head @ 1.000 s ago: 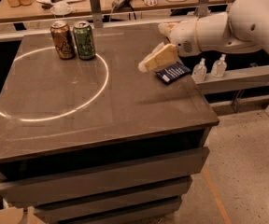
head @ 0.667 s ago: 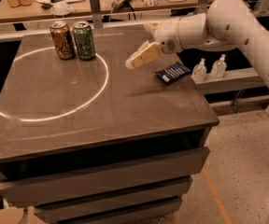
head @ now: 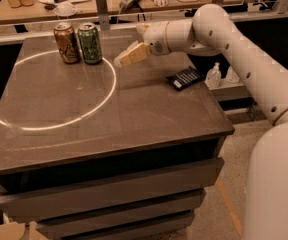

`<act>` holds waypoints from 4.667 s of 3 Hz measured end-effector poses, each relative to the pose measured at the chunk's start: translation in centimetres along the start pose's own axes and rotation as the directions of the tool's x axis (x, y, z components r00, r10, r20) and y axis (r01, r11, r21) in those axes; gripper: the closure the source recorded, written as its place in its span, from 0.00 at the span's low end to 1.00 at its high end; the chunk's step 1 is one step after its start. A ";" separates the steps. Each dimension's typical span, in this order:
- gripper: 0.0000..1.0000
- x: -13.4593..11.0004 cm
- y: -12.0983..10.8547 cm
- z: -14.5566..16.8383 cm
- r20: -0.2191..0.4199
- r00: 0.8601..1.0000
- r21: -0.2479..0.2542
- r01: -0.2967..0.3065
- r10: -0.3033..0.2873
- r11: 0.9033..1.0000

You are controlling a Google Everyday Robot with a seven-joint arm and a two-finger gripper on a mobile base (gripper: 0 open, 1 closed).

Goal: Knock green can over

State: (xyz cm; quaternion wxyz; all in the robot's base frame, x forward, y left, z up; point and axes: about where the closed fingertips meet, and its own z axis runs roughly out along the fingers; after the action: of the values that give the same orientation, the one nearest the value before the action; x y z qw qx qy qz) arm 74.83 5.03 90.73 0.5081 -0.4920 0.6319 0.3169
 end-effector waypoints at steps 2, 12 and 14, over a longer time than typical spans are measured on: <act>0.00 -0.6 0.2 5.1 0.075 0.994 0.031 -0.082 0.079 0.996; 1.00 -3.9 1.3 -0.9 -0.063 0.835 0.034 0.549 -0.547 0.835; 1.00 -4.0 4.2 -0.2 -0.135 0.670 -0.180 0.708 -0.730 0.683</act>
Offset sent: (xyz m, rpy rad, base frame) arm 0.0276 0.0715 -0.0138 0.1354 0.0390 -0.0770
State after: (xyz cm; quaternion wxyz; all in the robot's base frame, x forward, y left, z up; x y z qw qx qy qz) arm 70.79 7.39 94.18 0.4984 -0.7577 0.4145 0.0758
